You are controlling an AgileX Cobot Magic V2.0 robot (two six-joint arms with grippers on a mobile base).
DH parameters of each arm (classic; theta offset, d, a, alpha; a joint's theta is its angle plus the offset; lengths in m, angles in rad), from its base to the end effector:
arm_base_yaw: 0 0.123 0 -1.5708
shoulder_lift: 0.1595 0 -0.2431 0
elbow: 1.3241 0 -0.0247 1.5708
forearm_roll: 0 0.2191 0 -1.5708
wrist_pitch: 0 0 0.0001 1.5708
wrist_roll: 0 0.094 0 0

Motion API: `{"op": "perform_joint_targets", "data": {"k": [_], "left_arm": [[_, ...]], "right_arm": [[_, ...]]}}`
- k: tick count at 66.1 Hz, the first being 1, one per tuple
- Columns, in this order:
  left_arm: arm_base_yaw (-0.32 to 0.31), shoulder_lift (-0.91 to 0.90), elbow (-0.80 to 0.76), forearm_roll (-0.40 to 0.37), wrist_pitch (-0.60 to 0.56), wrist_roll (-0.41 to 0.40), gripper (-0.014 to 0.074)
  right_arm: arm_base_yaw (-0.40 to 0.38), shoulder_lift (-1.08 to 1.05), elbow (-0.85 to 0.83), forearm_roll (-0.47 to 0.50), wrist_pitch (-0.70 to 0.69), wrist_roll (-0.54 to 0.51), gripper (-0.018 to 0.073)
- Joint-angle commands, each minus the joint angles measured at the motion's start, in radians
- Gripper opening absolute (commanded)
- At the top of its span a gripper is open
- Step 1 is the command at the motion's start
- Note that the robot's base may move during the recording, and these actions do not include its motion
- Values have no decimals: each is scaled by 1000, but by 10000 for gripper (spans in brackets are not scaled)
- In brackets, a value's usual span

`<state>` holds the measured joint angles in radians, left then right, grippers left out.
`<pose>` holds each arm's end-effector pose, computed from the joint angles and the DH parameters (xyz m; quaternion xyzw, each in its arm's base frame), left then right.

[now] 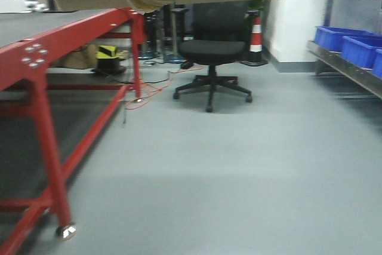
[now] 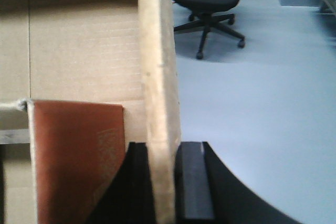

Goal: Stack two boxes on right shelf middle
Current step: 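Carry the held boxes while the base drives to the steel shelf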

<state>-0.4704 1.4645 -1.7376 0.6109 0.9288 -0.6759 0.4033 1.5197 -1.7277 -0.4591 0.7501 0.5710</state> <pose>0.2724 -0.0900 0.4282 -0.0438 0.8364 0.0017 0.5464 0.2974 0.0960 0.4170 0.0103 0.8281 0.0472 0.5584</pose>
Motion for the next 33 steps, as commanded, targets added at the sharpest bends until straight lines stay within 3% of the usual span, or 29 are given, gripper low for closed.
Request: {"op": "perform_joint_targets", "data": {"k": [1, 33], "left_arm": [[-1, -14, -12, 12, -38, -4, -111], [-1, -14, -12, 50, -38, -4, -111]], "right_arm": [[-4, -19, -16, -17, -79, 6, -153], [-4, -19, -16, -17, -79, 6, -153]]}}
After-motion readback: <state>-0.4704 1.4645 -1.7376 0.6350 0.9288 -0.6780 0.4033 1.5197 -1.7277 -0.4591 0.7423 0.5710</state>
